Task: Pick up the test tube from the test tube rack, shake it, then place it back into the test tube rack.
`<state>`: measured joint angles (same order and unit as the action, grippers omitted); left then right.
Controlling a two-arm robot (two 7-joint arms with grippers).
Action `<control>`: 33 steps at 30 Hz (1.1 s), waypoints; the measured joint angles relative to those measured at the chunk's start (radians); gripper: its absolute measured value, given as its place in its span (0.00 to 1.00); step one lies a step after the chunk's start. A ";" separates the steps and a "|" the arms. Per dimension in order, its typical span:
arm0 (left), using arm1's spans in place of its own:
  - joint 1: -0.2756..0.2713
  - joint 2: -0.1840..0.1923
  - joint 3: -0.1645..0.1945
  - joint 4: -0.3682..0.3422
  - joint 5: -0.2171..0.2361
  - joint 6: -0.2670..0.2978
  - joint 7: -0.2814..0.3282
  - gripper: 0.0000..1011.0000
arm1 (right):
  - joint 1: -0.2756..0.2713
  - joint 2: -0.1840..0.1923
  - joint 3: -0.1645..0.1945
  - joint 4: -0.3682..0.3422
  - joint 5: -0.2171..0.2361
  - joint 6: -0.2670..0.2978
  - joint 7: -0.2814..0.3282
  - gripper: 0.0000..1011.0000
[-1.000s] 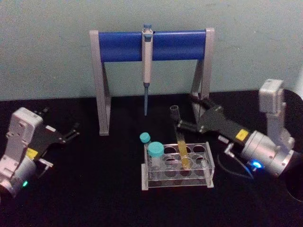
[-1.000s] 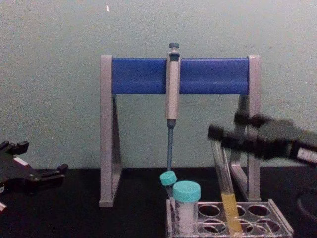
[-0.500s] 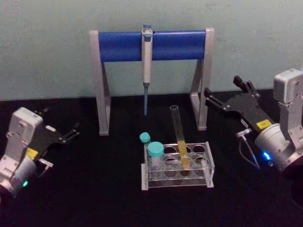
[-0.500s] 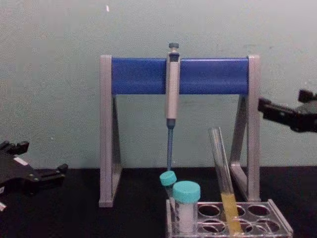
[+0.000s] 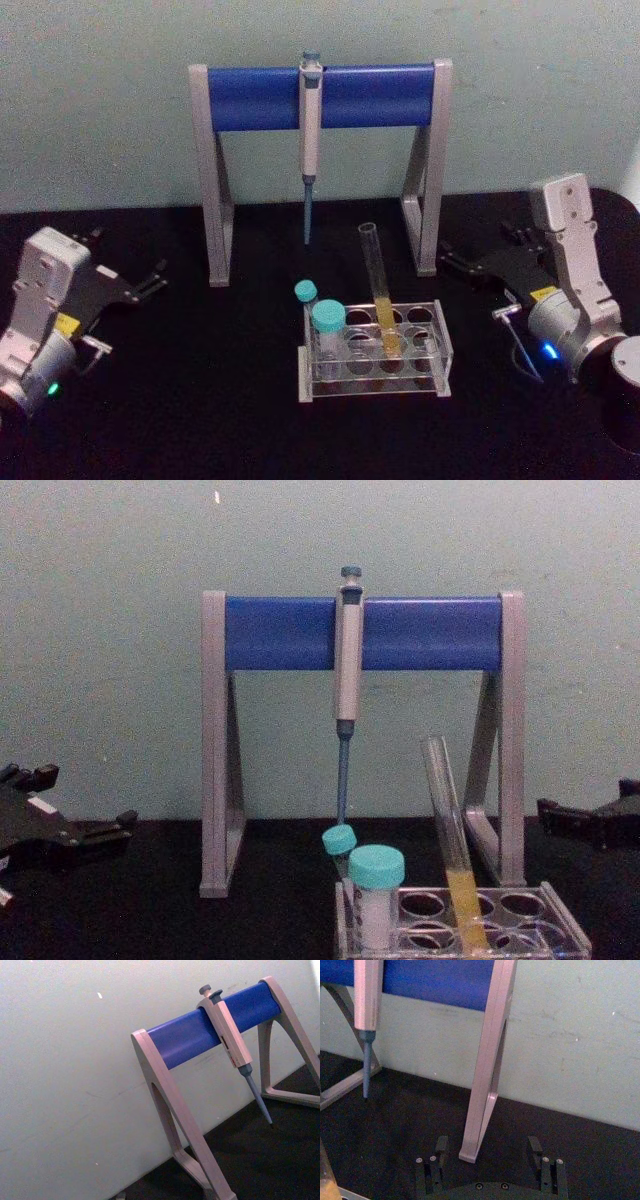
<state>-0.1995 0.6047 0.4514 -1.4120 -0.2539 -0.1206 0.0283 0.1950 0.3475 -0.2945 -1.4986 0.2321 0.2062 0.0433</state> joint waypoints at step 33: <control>0.000 0.000 0.000 0.000 0.000 0.000 0.000 0.99 | 0.003 -0.004 0.001 0.008 -0.005 0.007 0.004 0.99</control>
<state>-0.1995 0.6047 0.4514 -1.4119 -0.2539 -0.1205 0.0283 0.1978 0.3436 -0.2937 -1.4902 0.2269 0.2135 0.0475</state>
